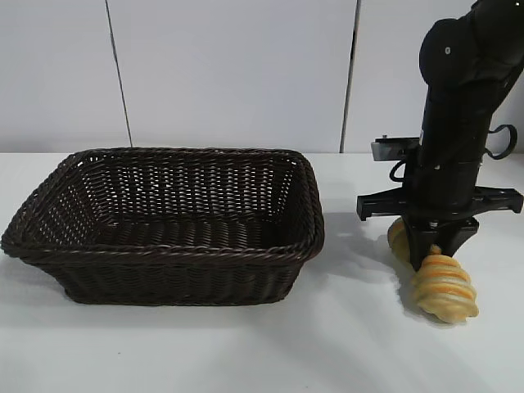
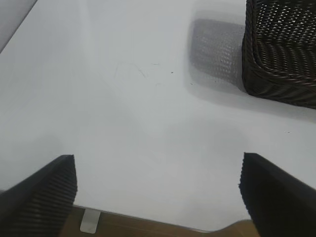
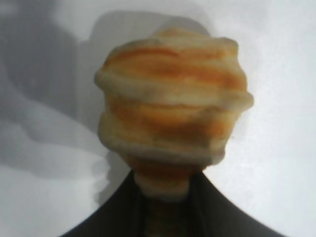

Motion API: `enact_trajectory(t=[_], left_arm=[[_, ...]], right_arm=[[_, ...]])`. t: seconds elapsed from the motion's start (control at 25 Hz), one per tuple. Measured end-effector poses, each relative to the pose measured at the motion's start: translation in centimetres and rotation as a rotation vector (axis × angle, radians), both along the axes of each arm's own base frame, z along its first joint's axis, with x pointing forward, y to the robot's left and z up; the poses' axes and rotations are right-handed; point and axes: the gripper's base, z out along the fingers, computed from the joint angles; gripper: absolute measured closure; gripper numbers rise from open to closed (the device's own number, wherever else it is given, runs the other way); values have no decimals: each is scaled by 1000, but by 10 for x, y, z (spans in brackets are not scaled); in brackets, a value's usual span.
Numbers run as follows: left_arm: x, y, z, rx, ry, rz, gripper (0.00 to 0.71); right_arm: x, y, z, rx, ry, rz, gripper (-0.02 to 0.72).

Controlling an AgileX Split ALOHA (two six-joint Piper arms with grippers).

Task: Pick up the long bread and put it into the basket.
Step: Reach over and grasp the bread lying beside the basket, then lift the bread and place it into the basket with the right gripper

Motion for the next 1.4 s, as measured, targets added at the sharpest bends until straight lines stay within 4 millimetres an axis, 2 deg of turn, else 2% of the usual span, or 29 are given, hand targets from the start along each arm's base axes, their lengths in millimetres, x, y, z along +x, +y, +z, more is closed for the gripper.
enact_trajectory(t=[0.08,0.24,0.36,0.44,0.52,0.6,0.72,1.04,1.2,1.32,1.4], left_arm=[[0,0,0,0,0,0,62],[0,0,0,0,0,0,62],[0,0,0,0,0,0,62],[0,0,0,0,0,0,62],[0,0,0,0,0,0,62],[0,0,0,0,0,0,62],[0,0,0,0,0,0,62],[0,0,0,0,0,0,62],[0,0,0,0,0,0,62],[0,0,0,0,0,0,62],[0,0,0,0,0,0,62]], right_arm=[[3,-1,29,2,-65,7,588],[3,-5,110,-7,-259,21,588],[-6,-9,167,-1,-390,19,588],[-13,-11,194,13,-459,23,588],[-17,-10,209,38,-492,28,588],[-18,-2,217,76,-513,52,588],[-22,22,223,146,-537,117,589],[-47,119,231,302,-682,368,607],[-54,158,220,354,-710,458,608],[-49,174,203,353,-695,482,608],[-40,180,185,333,-663,486,608]])
